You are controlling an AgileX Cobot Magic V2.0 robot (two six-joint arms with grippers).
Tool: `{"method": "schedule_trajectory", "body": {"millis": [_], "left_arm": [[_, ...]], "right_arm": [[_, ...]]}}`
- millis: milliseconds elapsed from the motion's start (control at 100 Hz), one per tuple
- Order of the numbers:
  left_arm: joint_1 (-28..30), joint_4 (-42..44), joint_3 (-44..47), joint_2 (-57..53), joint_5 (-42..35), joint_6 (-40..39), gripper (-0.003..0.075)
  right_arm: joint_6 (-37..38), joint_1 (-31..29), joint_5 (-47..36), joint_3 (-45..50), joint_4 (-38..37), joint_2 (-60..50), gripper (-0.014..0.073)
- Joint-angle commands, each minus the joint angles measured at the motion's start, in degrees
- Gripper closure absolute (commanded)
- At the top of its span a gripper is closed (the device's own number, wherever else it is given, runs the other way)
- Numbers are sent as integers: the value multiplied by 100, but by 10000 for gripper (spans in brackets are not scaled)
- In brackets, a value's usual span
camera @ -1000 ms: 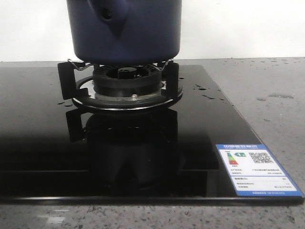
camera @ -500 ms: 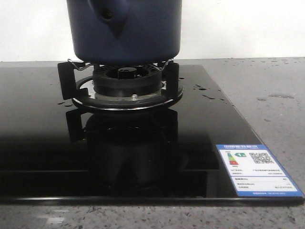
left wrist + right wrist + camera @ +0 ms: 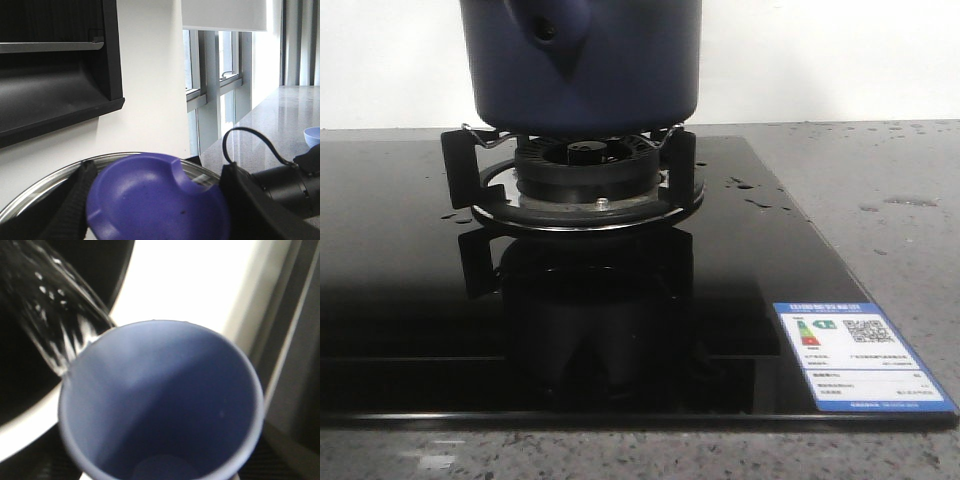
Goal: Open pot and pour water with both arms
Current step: 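Tilt the held cup over the open pot with the right gripper, then set the empty cup back on the counter and open the right gripper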
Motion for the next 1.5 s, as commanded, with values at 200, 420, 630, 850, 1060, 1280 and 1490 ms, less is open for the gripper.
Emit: {"method": "schedule_trajectory", "body": {"millis": [200,420,630,850,1060,1280,1490], "left_arm": [[5,-667,-188,-175,125,-43,477],[5,-667,-188,-175,125,-43,477],[5,-667,-188,-175,139,-70,477],[5,-608,-188,-175,374,-108,477],[5,-594,-188,-175,386,-116,477],[5,-581,-188,-175,386,-116,477],[5,-581,-188,-164,386,-116,477]], "right_arm": [[-22,-26,302,-528,-1082,-202,370],[380,-15,230,-528,-428,-202,370],[2459,-15,636,-528,1549,-202,370],[3725,-77,1359,-495,2564,-587,370],[4088,-630,1295,170,3725,-1496,370],[5087,-1948,-437,2279,3949,-2624,369],[5448,-3193,-2606,4057,4318,-2806,370]]}}
